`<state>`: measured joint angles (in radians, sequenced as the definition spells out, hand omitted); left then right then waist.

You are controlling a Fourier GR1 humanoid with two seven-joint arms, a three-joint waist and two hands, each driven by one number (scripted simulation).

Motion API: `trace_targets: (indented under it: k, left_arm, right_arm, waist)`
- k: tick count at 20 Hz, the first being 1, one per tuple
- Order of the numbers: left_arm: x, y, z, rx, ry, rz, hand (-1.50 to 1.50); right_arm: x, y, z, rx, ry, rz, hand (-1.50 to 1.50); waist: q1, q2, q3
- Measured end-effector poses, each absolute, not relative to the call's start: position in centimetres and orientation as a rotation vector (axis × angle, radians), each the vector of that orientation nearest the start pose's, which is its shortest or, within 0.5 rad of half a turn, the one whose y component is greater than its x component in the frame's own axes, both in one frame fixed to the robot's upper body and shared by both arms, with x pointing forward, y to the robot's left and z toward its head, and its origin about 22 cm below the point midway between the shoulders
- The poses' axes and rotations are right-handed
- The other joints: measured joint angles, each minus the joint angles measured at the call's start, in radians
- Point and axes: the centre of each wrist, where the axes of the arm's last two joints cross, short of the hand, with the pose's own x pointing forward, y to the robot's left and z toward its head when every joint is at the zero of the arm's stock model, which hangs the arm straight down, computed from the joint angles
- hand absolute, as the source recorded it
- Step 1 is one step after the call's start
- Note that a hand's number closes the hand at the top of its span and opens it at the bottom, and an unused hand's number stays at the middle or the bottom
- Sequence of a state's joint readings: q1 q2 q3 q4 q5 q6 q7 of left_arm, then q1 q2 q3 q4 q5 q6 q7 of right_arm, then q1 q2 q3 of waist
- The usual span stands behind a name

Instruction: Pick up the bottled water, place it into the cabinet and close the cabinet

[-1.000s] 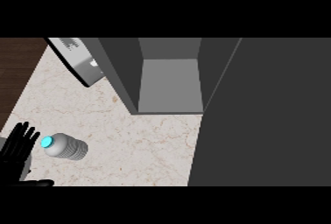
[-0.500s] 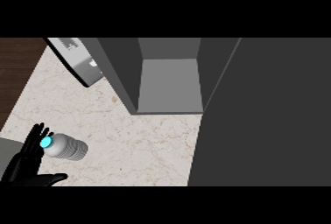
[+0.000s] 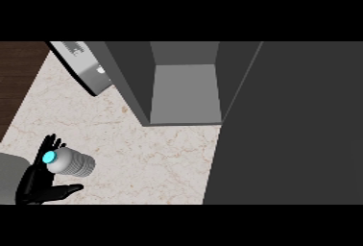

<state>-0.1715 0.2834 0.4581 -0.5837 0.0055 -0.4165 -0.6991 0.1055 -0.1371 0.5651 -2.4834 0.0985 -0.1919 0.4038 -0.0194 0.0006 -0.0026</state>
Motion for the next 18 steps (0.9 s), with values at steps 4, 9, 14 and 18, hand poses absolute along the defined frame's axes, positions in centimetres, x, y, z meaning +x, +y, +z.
trace_targets:
  k: [4, 9, 14, 18]
  left_arm:
    - [19.9, 39.0, -14.0, 0.035, -1.556, 0.207, -1.5]
    - [21.3, 38.5, -14.0, 0.041, -1.586, 0.235, 1.5]
    - [22.4, 37.1, -14.3, -0.02, -1.592, 0.231, 1.5]
    - [23.0, 36.6, -14.0, -0.009, -1.635, 0.127, 1.5]
  right_arm:
    - [11.9, -16.3, 17.3, 0.299, -1.924, 0.224, -1.5]
    - [12.0, -16.8, 17.1, 0.265, -1.934, 0.236, -1.5]
    - [12.0, -16.7, 17.0, 0.273, -1.932, 0.239, -1.5]
    - [12.1, -16.6, 16.9, 0.276, -1.94, 0.24, -1.5]
  waist:
    - [0.001, 0.0, 0.0]
    - [0.0, 0.001, 0.0]
    - [0.0, 0.001, 0.0]
    - [0.002, 0.0, 0.001]
